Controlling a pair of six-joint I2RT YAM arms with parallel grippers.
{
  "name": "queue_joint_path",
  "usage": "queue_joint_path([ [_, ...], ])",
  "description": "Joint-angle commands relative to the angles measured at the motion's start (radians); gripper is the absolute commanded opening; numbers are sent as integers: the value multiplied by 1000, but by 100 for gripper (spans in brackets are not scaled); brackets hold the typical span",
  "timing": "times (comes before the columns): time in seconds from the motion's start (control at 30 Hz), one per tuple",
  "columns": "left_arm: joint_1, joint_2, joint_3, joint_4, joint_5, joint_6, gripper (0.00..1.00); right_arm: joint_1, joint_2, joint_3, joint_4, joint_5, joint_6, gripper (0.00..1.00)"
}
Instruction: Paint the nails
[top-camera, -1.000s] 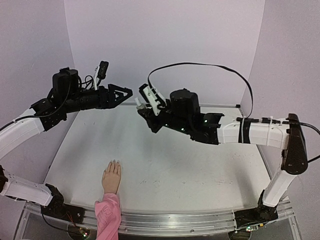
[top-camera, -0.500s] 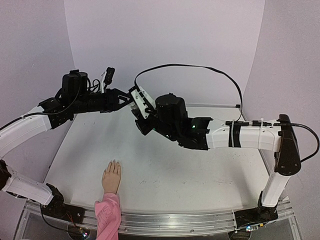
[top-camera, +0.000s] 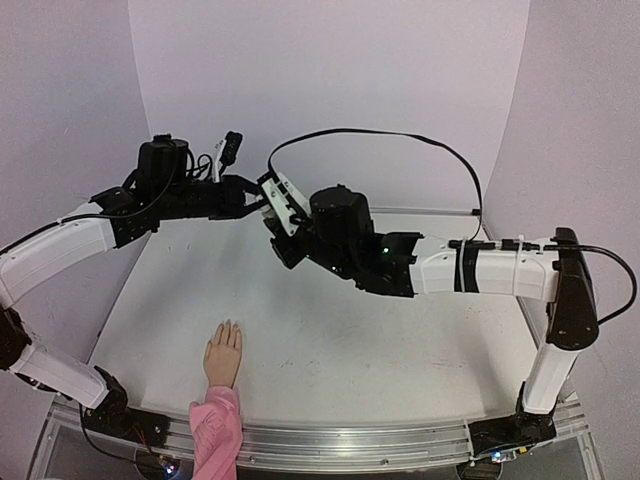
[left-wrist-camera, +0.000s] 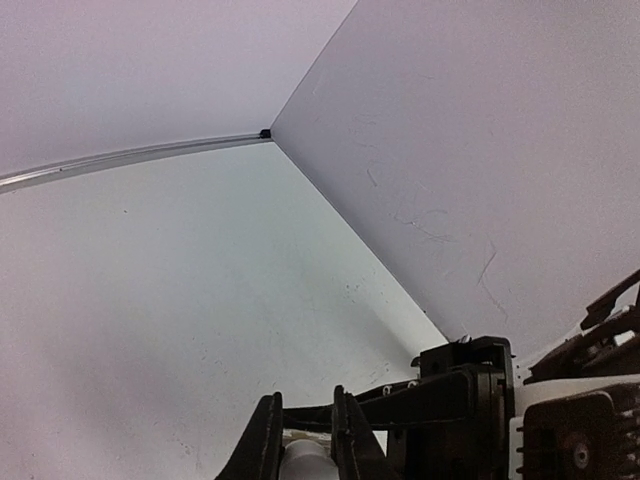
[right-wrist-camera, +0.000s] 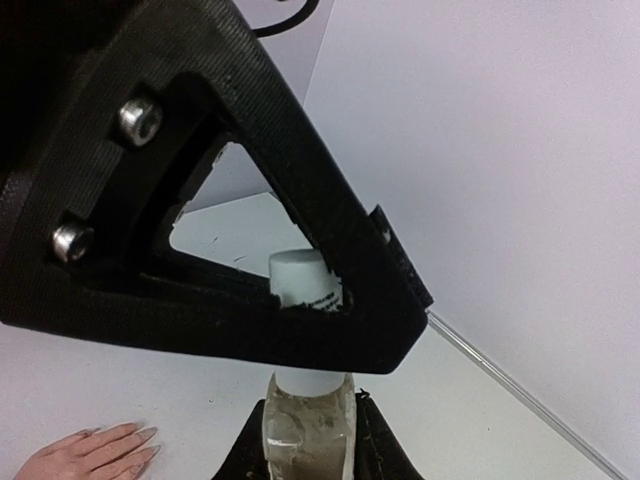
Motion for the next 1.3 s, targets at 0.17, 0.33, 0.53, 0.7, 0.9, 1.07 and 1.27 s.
queue_joint_path([
  [0.17, -122, 69, 99, 60, 921, 432, 0, -287, -120, -14, 364, -1711, 446, 0],
  [0.33, -127, 105, 162, 61, 964, 463, 0, -297, -202, -97, 448, -1682, 493, 0],
  [0.53, -102, 61, 125, 56, 566, 414, 20, -351, -292, -213, 370, -1322, 406, 0],
  [0.7, -55, -64, 19, 34, 248, 323, 78, -356, -300, -227, 147, -884, 256, 0],
  [0.9, -53, -115, 0, -54, -23, 177, 85, -320, -276, -239, 112, -536, 220, 0],
  [1.07, -52, -50, 38, -93, -80, 61, 82, -230, -229, -206, 90, -255, 142, 0],
  [1.27, -51, 13, 83, -54, -78, -8, 87, -125, -147, -138, 53, -113, 51, 0],
])
